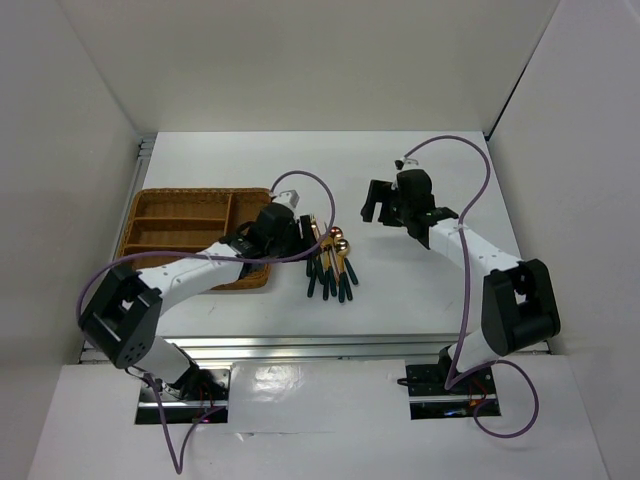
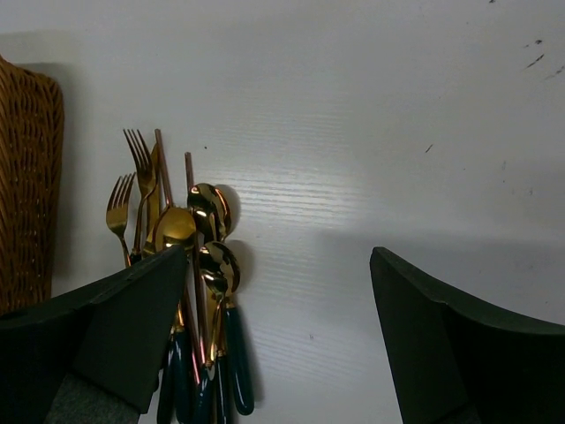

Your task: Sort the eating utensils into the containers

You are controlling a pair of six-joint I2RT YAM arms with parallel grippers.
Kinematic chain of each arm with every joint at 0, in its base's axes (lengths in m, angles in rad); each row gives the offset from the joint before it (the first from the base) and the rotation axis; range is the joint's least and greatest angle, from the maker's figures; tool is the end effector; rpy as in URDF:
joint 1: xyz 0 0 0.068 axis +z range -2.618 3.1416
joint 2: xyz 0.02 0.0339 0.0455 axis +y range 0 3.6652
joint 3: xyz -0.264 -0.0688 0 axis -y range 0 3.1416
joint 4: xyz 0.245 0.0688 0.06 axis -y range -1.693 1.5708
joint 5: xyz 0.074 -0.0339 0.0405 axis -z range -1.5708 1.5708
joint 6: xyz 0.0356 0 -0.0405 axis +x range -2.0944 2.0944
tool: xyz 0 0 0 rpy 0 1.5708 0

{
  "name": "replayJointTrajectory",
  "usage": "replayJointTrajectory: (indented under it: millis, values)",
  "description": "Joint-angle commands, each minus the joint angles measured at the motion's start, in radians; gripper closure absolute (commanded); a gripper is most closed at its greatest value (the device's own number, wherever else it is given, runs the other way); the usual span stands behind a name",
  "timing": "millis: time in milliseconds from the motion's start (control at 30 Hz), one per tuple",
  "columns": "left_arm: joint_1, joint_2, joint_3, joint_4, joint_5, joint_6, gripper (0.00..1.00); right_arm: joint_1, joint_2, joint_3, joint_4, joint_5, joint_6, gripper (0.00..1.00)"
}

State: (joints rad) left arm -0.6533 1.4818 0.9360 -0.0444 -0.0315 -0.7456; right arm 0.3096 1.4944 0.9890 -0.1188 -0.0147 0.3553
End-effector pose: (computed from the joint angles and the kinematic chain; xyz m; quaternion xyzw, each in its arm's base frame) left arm 0.2612 -0.1986 0.2396 -0.0481 0.8808 -0.2925 0.3692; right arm 0.3162 0.1017 0.2466 0.0170 0.8899 0.1549 0.4287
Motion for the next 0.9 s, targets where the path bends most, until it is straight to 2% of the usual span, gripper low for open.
replayJointTrajectory:
  millis: [0, 100, 200, 333, 467, 533, 600, 867]
  values:
    - [-0.029, 0.069, 0.012, 0.049, -0.057, -0.11, 0.3, -0.001, -0.023, -0.022, 0.038, 0.025, 0.02, 0.08]
    - [-0.052, 0.123, 0.073, -0.012, -0.096, -0.123, 0.36, -0.001, -0.023, -0.023, 0.038, 0.013, 0.03, 0.08]
    - [-0.061, 0.175, 0.125, -0.046, -0.127, -0.132, 0.37, -0.001, -0.023, -0.033, 0.038, -0.01, 0.03, 0.08]
    - [-0.062, 0.187, 0.146, -0.058, -0.168, -0.123, 0.37, -0.001, -0.032, -0.068, 0.083, -0.092, 0.03, 0.14]
    - [-0.062, 0.147, 0.182, -0.1, -0.244, -0.072, 0.3, -0.001, -0.033, -0.093, 0.123, -0.185, 0.011, 0.2]
    - [-0.023, 0.099, 0.182, -0.12, -0.245, -0.051, 0.24, 0.011, -0.033, -0.093, 0.123, -0.237, -0.012, 0.23]
    - [0.006, 0.055, 0.17, -0.12, -0.232, -0.022, 0.18, 0.045, -0.043, -0.093, 0.134, -0.251, -0.035, 0.25]
    - [0.165, -0.133, 0.109, -0.12, -0.223, 0.066, 0.07, 0.2, -0.04, -0.102, 0.166, -0.232, -0.055, 0.33]
